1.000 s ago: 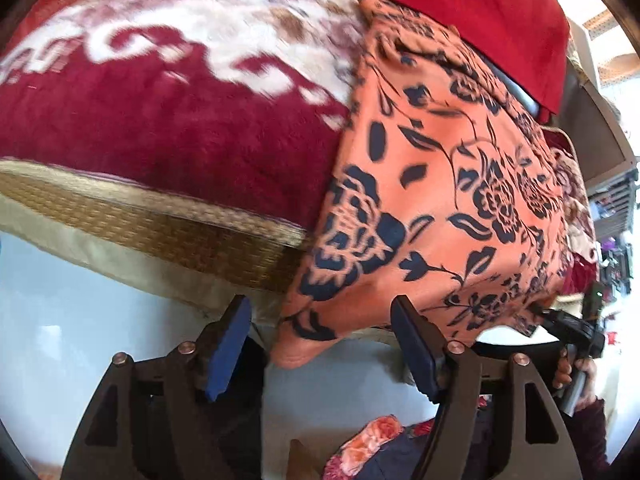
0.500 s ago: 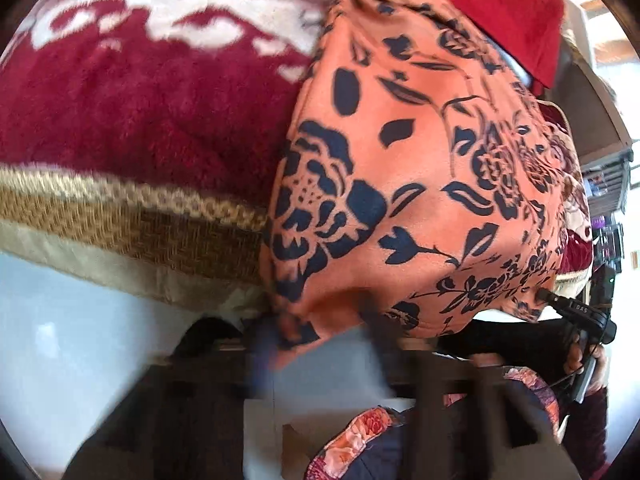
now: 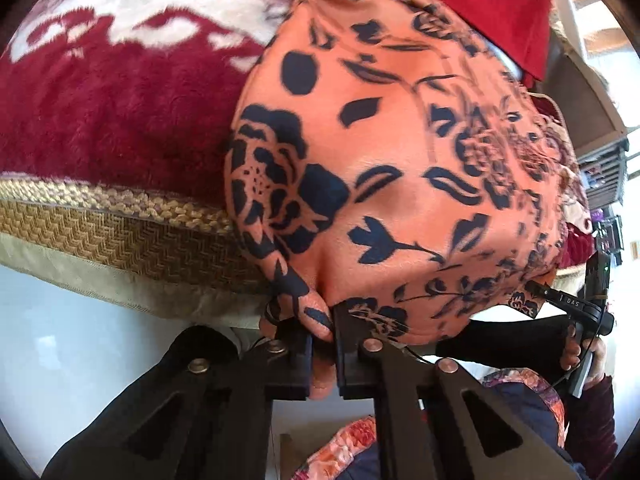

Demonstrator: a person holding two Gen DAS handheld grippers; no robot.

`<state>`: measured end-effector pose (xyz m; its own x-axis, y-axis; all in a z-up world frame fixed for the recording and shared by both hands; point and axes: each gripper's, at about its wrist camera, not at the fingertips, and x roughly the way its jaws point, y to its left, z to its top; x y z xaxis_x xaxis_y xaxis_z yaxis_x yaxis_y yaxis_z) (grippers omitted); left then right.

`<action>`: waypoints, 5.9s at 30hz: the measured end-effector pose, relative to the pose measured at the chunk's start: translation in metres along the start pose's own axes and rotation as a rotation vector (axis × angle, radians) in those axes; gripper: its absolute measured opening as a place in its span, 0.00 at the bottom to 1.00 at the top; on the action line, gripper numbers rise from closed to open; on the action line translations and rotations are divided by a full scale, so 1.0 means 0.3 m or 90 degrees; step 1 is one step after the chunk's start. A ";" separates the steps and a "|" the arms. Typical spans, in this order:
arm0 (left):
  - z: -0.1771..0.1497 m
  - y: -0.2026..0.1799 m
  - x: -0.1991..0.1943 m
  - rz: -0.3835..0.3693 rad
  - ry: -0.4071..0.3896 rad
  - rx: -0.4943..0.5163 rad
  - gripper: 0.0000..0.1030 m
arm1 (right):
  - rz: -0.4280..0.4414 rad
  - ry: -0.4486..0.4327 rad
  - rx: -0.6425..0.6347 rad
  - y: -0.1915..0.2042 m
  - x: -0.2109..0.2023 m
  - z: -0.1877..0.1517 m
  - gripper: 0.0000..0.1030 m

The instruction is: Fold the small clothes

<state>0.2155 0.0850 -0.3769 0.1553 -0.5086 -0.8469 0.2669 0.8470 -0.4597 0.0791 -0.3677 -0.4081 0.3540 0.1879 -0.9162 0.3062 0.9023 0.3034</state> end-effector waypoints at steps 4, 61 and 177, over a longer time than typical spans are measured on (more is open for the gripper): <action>0.000 -0.043 -0.137 -0.098 -0.043 0.017 0.07 | 0.084 -0.038 -0.028 0.034 -0.142 -0.021 0.07; 0.516 0.002 0.105 -0.355 -0.234 -0.405 0.77 | 0.409 -0.097 0.226 0.222 0.044 0.545 0.56; 0.588 -0.181 -0.122 0.383 -0.276 -0.060 0.95 | 0.146 -0.161 -0.028 0.763 0.044 0.905 0.20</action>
<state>0.3630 0.0303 -0.2738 0.6154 0.0478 -0.7867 -0.0627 0.9980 0.0116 0.3938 -0.2639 -0.2797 0.6189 0.2900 -0.7300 0.1567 0.8651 0.4765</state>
